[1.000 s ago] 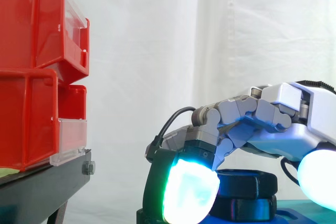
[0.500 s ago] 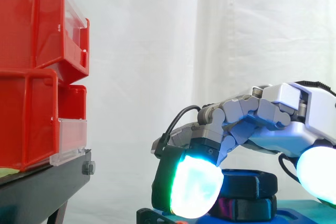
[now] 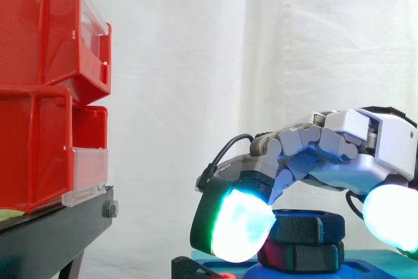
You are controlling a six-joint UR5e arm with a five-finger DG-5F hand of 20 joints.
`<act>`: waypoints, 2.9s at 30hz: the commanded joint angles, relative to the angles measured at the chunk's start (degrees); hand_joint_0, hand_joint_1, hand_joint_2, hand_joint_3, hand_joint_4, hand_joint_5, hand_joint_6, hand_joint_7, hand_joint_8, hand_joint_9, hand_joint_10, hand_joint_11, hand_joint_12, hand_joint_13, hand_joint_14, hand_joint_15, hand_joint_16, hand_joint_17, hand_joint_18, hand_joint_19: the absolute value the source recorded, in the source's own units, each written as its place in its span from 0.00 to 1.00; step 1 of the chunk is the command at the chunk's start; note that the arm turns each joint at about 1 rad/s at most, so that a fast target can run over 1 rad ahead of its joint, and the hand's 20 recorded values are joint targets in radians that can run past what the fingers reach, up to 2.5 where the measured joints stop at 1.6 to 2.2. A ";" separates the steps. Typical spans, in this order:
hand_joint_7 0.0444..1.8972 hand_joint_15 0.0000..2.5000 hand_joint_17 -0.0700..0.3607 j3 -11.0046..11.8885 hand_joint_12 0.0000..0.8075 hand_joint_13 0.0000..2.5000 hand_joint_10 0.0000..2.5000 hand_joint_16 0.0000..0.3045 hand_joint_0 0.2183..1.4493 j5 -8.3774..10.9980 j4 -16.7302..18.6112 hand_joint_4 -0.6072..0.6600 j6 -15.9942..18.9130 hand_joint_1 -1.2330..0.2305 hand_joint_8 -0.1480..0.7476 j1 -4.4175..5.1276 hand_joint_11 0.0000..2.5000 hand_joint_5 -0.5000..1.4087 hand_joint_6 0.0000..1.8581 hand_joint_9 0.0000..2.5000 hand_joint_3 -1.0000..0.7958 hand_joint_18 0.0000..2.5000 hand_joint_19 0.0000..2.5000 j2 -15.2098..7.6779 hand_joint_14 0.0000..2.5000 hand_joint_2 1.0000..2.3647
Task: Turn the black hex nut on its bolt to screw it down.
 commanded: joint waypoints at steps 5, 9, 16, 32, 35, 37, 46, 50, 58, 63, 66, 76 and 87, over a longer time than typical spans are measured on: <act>0.45 0.13 0.38 0.00 0.35 0.30 0.00 0.13 0.19 -1.09 0.03 0.61 0.09 0.62 0.44 -0.90 0.14 0.17 0.39 0.31 0.28 0.21 0.13 0.00 0.01 0.00; 0.45 0.13 0.38 0.00 0.35 0.30 0.01 0.13 0.19 -1.62 0.21 0.61 0.09 0.62 0.44 -1.25 0.14 0.17 0.39 0.30 0.28 0.21 0.13 0.00 0.01 0.00; 0.45 0.14 0.38 -0.09 0.35 0.30 0.00 0.13 0.19 -1.79 0.12 0.62 0.09 0.62 0.44 -1.52 0.14 0.17 0.39 0.30 0.28 0.21 0.13 -0.09 0.01 0.00; 0.53 0.14 0.35 0.00 0.32 0.30 0.01 0.12 0.23 -1.26 0.38 0.59 0.44 0.46 0.41 -0.46 0.14 0.18 0.34 0.30 0.30 0.21 0.14 0.00 0.01 0.00; 0.50 0.14 0.34 0.00 0.31 0.29 0.01 0.11 0.26 -0.39 0.38 0.58 0.97 0.46 0.40 -0.20 0.14 0.17 0.37 0.30 0.35 0.21 0.14 0.09 0.01 0.01; 0.49 0.13 0.34 0.88 0.31 0.30 0.01 0.11 0.26 0.32 0.03 0.58 1.59 0.46 0.40 0.07 0.15 0.17 0.38 0.30 0.36 0.21 0.14 0.00 0.01 0.01; 0.47 0.13 0.33 4.66 0.30 0.30 0.01 0.11 0.28 0.23 -3.93 0.58 2.29 0.44 0.40 0.24 0.14 0.17 0.39 0.30 0.41 0.22 0.14 0.00 0.01 0.01; 0.48 0.13 0.36 4.66 0.33 0.30 0.01 0.12 0.22 0.32 -4.28 0.61 2.11 0.44 0.42 0.33 0.14 0.17 0.37 0.30 0.28 0.23 0.14 0.00 0.01 0.00; 0.58 0.13 0.42 4.57 0.39 0.31 0.00 0.16 0.14 0.14 -5.16 0.66 1.41 0.50 0.46 0.33 0.14 0.18 0.27 0.30 0.28 0.24 0.13 0.00 0.00 0.00; 0.54 0.13 0.41 4.57 0.38 0.30 0.00 0.16 0.15 0.32 -5.68 0.64 0.36 0.43 0.45 0.33 0.13 0.17 0.27 0.29 0.28 0.24 0.13 0.00 0.01 0.00; 0.51 0.13 0.39 4.57 0.36 0.29 0.00 0.14 0.19 0.14 -5.68 0.60 0.36 0.40 0.42 0.33 0.13 0.16 0.27 0.28 0.28 0.22 0.14 0.00 0.01 0.00; 0.45 0.12 0.42 4.48 0.38 0.29 0.00 0.16 0.13 -0.74 -6.12 0.60 0.44 0.44 0.44 -0.46 0.11 0.15 0.27 0.27 0.28 0.23 0.13 0.00 0.00 0.00; 0.45 0.13 0.38 4.04 0.33 0.28 0.00 0.14 0.20 -0.91 -6.12 0.56 0.09 0.38 0.40 -0.64 0.11 0.15 0.27 0.25 0.28 0.21 0.14 -0.09 0.01 0.00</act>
